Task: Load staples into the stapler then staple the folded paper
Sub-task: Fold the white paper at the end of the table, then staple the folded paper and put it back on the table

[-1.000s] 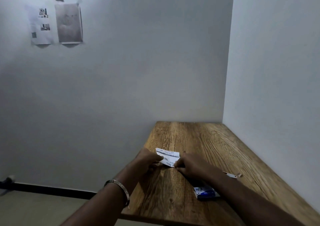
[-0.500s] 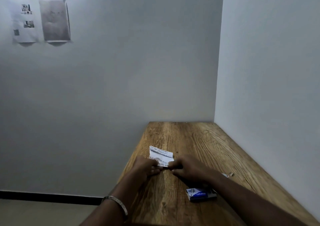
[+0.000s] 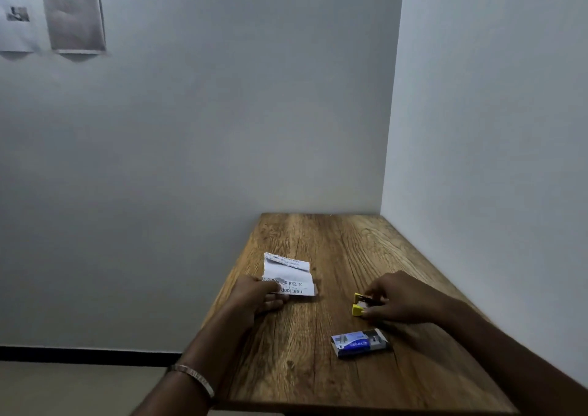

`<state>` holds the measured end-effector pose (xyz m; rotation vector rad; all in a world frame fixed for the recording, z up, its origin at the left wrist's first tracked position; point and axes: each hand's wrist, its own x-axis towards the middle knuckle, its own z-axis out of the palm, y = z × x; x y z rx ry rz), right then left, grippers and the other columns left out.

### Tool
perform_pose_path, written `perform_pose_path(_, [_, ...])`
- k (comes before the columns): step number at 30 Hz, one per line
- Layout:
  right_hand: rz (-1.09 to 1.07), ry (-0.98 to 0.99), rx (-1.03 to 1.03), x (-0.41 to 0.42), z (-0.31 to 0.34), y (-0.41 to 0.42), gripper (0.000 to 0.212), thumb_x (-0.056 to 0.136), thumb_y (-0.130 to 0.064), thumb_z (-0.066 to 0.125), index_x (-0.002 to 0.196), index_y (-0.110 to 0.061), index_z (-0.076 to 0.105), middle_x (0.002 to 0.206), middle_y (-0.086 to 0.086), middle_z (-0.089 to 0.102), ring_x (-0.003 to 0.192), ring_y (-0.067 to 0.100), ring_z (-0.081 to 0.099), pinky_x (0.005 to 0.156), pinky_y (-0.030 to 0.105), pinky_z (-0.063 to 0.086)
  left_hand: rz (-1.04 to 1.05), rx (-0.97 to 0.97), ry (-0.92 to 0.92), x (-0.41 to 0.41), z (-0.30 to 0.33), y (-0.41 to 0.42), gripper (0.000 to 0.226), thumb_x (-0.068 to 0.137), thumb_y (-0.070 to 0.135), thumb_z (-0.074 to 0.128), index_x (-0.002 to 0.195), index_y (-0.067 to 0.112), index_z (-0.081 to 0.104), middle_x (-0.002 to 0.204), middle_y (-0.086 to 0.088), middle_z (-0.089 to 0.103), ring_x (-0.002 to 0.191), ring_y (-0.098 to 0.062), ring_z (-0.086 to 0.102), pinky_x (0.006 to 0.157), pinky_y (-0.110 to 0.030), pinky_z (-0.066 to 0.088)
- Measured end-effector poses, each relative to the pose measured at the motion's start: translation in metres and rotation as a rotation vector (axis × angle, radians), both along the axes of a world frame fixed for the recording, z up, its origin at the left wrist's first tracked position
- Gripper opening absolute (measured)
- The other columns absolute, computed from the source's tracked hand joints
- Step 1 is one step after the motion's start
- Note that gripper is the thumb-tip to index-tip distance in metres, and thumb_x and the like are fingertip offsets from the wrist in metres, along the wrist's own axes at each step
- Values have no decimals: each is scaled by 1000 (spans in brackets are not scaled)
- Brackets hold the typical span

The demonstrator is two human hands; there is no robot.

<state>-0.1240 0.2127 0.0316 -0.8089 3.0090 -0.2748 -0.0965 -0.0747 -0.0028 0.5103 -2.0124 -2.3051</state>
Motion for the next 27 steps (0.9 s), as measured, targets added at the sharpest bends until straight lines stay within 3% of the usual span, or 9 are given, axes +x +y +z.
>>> perform_pose_path(3, [23, 41, -29, 2, -8, 1, 33, 86, -41, 73, 107, -15, 71, 97, -5, 65, 87, 8, 59, 66, 16, 40, -16, 11, 17, 3, 1, 0, 9, 92, -7, 60, 98, -10, 55, 80, -24, 73, 56, -20, 73, 46, -23, 57])
perform_pose_path(6, [45, 45, -81, 3, -9, -1, 29, 86, -36, 74, 107, -16, 72, 99, -5, 66, 88, 7, 60, 68, 15, 44, -40, 15, 19, 4, 2, 0, 16, 93, -4, 61, 106, -10, 55, 78, -22, 75, 59, -21, 74, 48, -24, 58])
perform_pose_path(9, [44, 33, -156, 2, -11, -3, 29, 86, -35, 74, 109, -18, 69, 104, -5, 67, 92, 7, 61, 78, 24, 51, -62, 52, 27, 6, 2, -3, 20, 92, -1, 63, 109, -9, 56, 83, -20, 77, 69, -25, 76, 56, -29, 62])
perform_pose_path(13, [66, 29, -362, 2, -13, -18, 11, 91, -28, 69, 101, -28, 65, 94, -11, 67, 82, -1, 63, 70, 16, 48, -85, 140, 64, 8, 1, -7, 22, 90, -2, 66, 109, -10, 59, 91, -22, 77, 77, -28, 77, 56, -29, 62])
perform_pose_path(17, [78, -311, -769, 3, -10, -40, 18, 98, -28, 58, 113, -19, 63, 94, 7, 68, 76, 10, 69, 64, 25, 54, -70, 238, 93, 9, 1, -9, 20, 88, -4, 67, 106, -10, 61, 94, -23, 76, 77, -28, 77, 54, -28, 60])
perform_pose_path(21, [-13, -627, -971, 1, -6, -68, 43, 100, -43, 50, 111, -3, 62, 83, 6, 60, 62, 8, 57, 53, 22, 46, -52, 297, 98, 6, -1, -13, 19, 87, -2, 68, 105, -7, 62, 93, -23, 76, 74, -25, 77, 54, -28, 61])
perform_pose_path(25, [-101, -738, -1021, -6, -9, -93, 55, 96, -48, 53, 116, 2, 63, 78, 5, 60, 54, 7, 53, 44, 18, 39, -54, 311, 85, 4, -2, -14, 23, 87, 1, 69, 107, -7, 63, 93, -24, 76, 71, -23, 76, 60, -27, 63])
perform_pose_path(27, [-94, -775, -1028, -10, -12, -102, 53, 95, -47, 57, 115, 1, 63, 83, 8, 63, 56, 8, 55, 44, 19, 40, -48, 318, 92, 4, -2, -14, 22, 87, 1, 70, 107, -7, 63, 92, -23, 76, 71, -22, 76, 55, -26, 62])
